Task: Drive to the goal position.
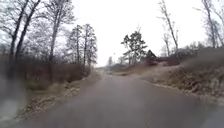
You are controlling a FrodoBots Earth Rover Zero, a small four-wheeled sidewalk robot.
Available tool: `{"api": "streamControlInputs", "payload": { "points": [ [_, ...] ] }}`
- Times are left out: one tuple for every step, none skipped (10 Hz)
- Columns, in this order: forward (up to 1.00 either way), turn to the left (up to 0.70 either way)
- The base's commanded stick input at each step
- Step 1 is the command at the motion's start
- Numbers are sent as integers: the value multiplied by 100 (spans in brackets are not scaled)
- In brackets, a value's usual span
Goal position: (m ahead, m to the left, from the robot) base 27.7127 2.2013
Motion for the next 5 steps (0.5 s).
{"api": "streamControlInputs", "payload": {
  "points": [
    [60, 0],
    [60, 0],
    [60, 0],
    [60, 0],
    [60, 0]
  ]
}}
